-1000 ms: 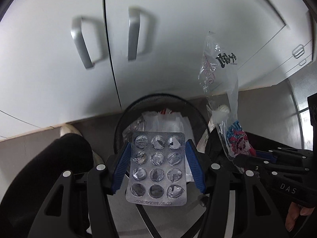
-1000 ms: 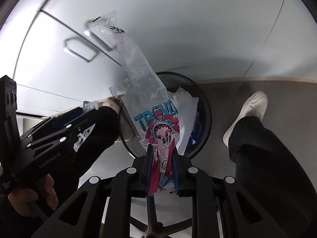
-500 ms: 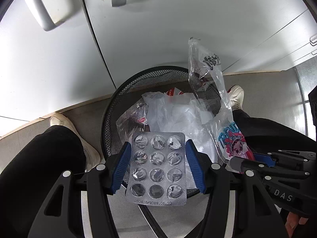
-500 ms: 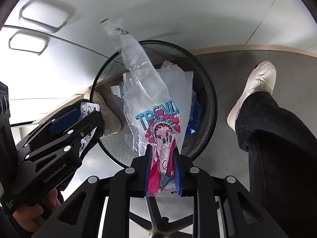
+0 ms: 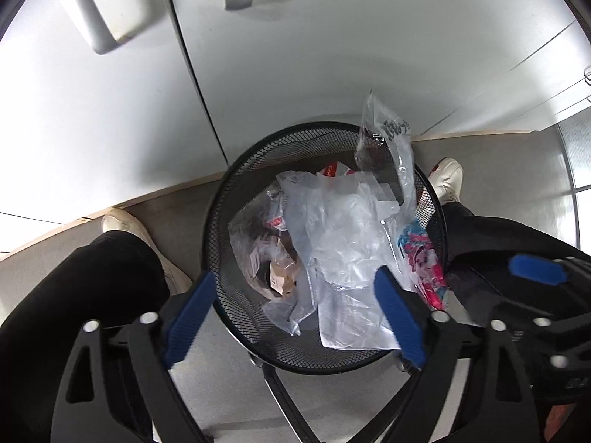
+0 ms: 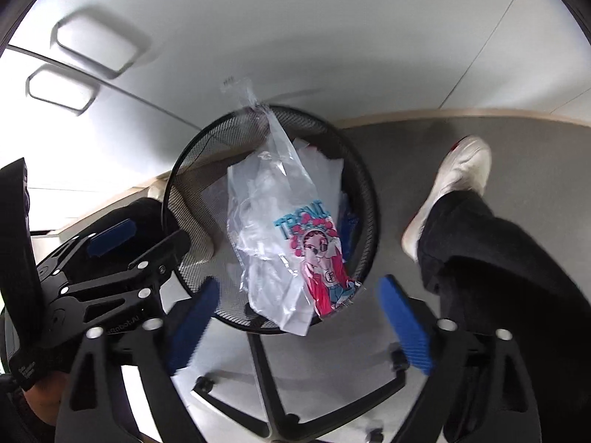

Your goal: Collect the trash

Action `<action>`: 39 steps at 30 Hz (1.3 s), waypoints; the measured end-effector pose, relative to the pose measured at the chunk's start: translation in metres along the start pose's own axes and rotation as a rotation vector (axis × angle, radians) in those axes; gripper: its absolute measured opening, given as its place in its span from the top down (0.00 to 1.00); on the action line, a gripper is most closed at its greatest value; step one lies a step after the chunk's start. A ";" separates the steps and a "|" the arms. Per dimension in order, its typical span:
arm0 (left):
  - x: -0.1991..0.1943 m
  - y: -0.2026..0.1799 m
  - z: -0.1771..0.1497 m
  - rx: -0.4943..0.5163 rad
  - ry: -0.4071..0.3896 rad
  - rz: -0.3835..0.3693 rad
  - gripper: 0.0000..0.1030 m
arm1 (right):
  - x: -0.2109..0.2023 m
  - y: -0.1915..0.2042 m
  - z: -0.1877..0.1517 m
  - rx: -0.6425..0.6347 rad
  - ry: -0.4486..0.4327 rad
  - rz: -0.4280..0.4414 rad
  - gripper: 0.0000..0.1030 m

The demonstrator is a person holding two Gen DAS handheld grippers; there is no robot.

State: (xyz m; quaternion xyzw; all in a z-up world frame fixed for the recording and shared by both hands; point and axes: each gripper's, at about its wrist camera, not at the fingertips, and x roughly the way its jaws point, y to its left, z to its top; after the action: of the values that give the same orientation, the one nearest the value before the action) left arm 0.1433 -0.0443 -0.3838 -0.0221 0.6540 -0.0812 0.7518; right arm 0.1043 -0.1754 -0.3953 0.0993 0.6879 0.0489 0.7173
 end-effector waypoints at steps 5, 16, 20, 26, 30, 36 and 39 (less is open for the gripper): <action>-0.014 0.005 -0.001 -0.017 -0.034 0.018 0.05 | -0.032 -0.003 -0.004 0.014 -0.089 -0.056 0.03; -0.084 0.006 -0.015 -0.042 -0.177 0.080 0.04 | -0.113 0.005 -0.042 -0.083 -0.306 -0.084 0.03; -0.121 0.003 -0.027 -0.059 -0.256 0.116 0.04 | -0.140 0.013 -0.063 -0.140 -0.373 -0.084 0.03; -0.179 -0.003 -0.051 -0.067 -0.357 0.081 0.04 | -0.170 0.018 -0.089 -0.134 -0.462 -0.047 0.03; -0.213 -0.016 -0.065 -0.054 -0.425 0.075 0.04 | -0.179 0.019 -0.101 -0.121 -0.506 -0.025 0.03; -0.232 -0.024 -0.083 -0.070 -0.449 0.041 0.04 | -0.178 0.020 -0.113 -0.117 -0.510 -0.058 0.03; -0.228 -0.020 -0.081 -0.116 -0.409 0.005 0.04 | -0.183 0.020 -0.114 -0.119 -0.536 -0.084 0.03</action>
State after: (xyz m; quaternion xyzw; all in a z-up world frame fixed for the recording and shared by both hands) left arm 0.0312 -0.0235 -0.1696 -0.0799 0.4916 -0.0354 0.8664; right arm -0.0170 -0.1851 -0.2162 0.0380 0.4730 0.0315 0.8797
